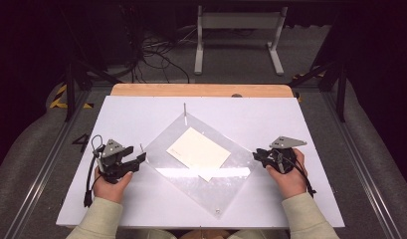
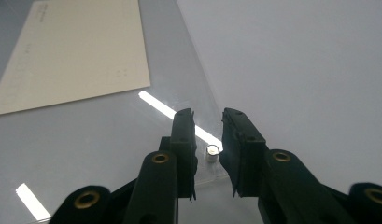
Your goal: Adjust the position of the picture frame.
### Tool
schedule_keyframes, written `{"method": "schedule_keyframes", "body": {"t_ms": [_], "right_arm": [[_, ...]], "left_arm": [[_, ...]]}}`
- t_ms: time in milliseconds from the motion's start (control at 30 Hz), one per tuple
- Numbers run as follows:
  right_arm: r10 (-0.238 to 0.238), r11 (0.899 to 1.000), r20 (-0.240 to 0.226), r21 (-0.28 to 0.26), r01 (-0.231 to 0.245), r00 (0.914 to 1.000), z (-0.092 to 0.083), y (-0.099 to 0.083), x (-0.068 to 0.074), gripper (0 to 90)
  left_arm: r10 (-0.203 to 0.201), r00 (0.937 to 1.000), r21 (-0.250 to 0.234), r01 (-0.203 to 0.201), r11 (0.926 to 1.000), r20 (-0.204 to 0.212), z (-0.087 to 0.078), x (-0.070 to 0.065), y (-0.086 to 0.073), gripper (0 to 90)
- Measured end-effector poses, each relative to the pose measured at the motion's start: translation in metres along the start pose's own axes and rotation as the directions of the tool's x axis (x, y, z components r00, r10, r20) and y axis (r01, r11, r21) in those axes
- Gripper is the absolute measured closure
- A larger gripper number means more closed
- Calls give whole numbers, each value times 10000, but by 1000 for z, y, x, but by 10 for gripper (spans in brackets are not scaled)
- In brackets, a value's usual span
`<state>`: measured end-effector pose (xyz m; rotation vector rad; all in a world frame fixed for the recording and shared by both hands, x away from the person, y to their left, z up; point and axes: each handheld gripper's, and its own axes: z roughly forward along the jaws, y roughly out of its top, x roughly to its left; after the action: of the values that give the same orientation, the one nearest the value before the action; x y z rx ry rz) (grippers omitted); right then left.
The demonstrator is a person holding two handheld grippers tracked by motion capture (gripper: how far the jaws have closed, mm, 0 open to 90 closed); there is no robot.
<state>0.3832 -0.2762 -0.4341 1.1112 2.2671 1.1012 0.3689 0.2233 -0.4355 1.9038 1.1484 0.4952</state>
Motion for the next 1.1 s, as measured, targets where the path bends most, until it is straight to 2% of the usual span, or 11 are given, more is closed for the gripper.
{"method": "schedule_keyframes", "body": {"t_ms": [167,467,667,700,767,800,933,1000,1033,1067,1100], "right_arm": [[-385,9963,264,775,364,9989,18,-2,-1,817],[-589,9902,143,1280,566,9982,12,-2,8,834],[-702,9851,-205,1556,726,9973,-1,-10,22,833],[-717,9851,-216,1552,742,9972,-2,-11,22,833],[-612,9866,-171,1503,630,9980,-2,-12,22,833],[-578,9867,-134,1515,591,9982,-3,-12,23,832],[-536,9877,-141,1463,551,9985,-5,-14,24,832],[-494,9867,-54,1548,496,9988,-8,-16,26,855],[-545,9828,-154,1760,564,9984,-11,-17,26,900],[90,9865,-1291,1630,123,9916,-12,-20,27,900],[533,9885,-2183,1497,-205,9744,-10,-25,32,900]], "left_arm": [[56,9993,155,-50,9999,-378,3,3,-1,364],[-33,9972,177,46,9998,-752,11,6,0,337],[-32,9935,-270,1,9996,-1140,19,8,4,488],[-70,9942,-255,43,9997,-1069,22,8,6,543],[373,9979,-52,-376,9993,-522,28,4,10,784],[543,9953,96,-537,9985,-800,28,0,13,842],[358,9966,122,-350,9993,-740,29,1,22,849],[440,9940,234,-419,9988,-1001,35,-1,32,850],[414,9926,204,-393,9990,-1141,38,-2,38,849],[444,9902,28,-444,9990,-1323,44,-3,52,849],[508,9886,-42,-520,9986,-1418,46,-3,59,848]]}}
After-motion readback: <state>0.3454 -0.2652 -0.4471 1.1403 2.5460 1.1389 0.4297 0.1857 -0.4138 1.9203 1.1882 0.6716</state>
